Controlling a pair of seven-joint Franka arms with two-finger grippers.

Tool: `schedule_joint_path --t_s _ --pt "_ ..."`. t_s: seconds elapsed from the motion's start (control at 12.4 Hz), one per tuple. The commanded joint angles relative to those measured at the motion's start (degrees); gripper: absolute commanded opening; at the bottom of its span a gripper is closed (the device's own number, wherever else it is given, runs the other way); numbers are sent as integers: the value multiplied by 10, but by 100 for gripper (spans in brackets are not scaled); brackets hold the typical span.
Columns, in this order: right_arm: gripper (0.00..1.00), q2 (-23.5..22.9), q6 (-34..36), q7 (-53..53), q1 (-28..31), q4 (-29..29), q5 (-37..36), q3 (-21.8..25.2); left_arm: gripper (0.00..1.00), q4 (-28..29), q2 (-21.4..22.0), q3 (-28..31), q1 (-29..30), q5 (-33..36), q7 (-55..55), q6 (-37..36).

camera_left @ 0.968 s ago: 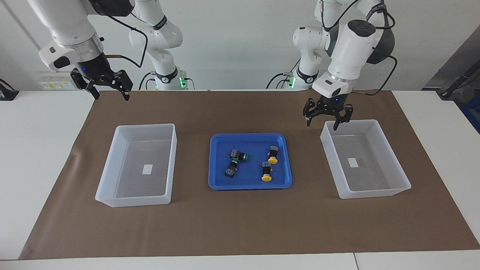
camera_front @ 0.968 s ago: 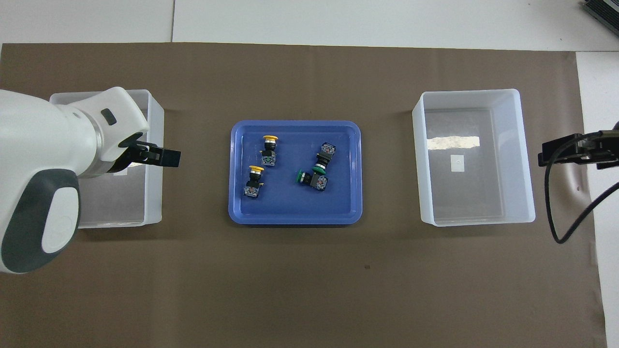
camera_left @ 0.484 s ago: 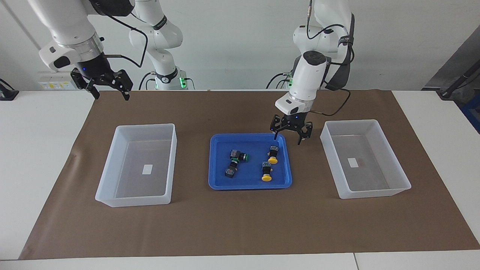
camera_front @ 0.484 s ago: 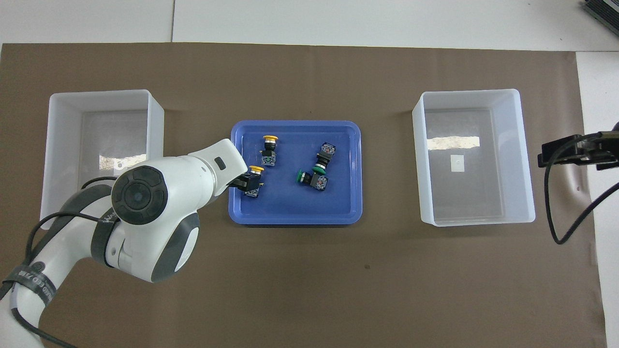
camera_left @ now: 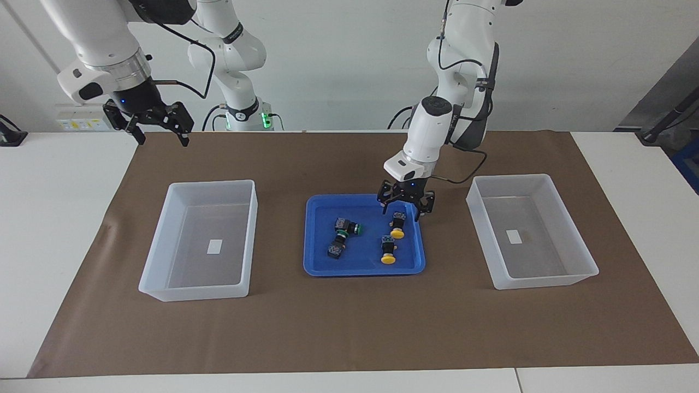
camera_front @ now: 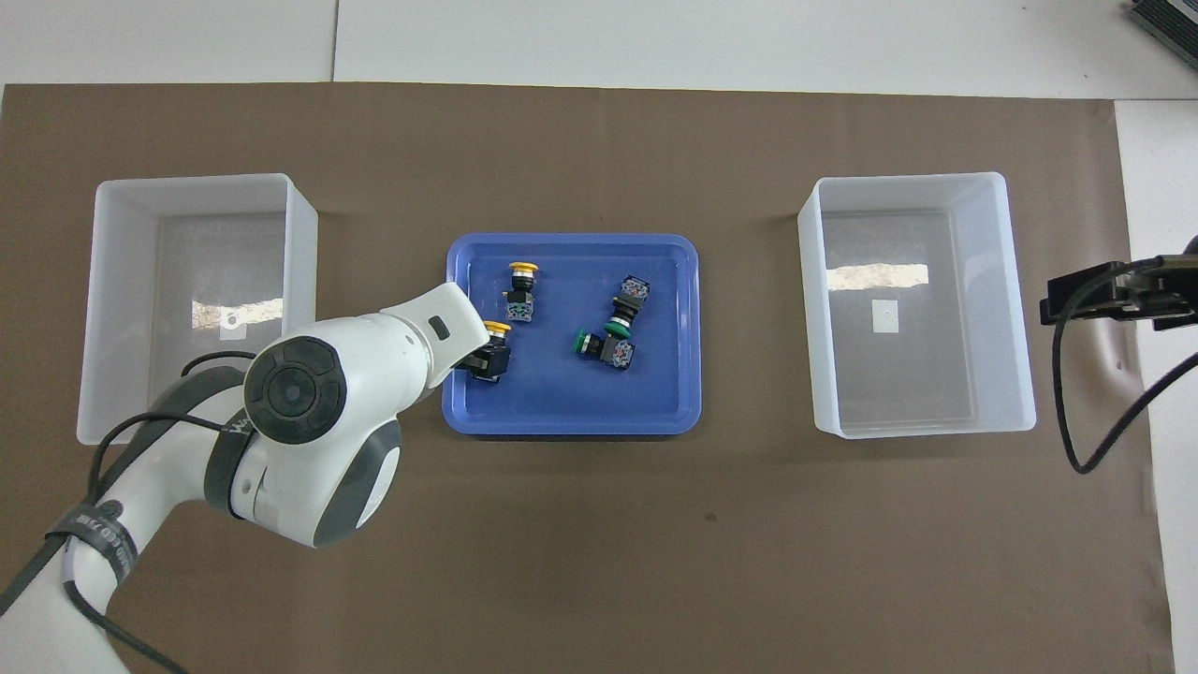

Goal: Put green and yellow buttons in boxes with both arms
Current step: 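Reach the left gripper to the tray and grasp a yellow button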

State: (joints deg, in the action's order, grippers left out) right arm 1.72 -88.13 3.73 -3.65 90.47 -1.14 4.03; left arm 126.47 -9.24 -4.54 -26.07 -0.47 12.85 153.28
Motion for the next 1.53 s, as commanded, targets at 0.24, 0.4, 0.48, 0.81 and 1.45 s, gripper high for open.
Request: schedule_joint_path --t_s 0.24,0.4,0.48,0.81,1.45 --pt "100 18 1 -1 5 21 4 -4 100 3 -48 9 -23 7 20 60" --pt "100 20 1 -1 5 23 4 -4 100 0 -59 9 -23 7 21 74" --pt "100 20 1 -1 5 23 4 -4 100 -1 -60 9 -22 7 20 74" --pt "100 20 1 -1 6 23 4 -4 46 1 -59 10 -22 7 38 64" --pt "100 14 -37 59 -6 25 5 -11 0 -153 11 15 57 9 51 -196"
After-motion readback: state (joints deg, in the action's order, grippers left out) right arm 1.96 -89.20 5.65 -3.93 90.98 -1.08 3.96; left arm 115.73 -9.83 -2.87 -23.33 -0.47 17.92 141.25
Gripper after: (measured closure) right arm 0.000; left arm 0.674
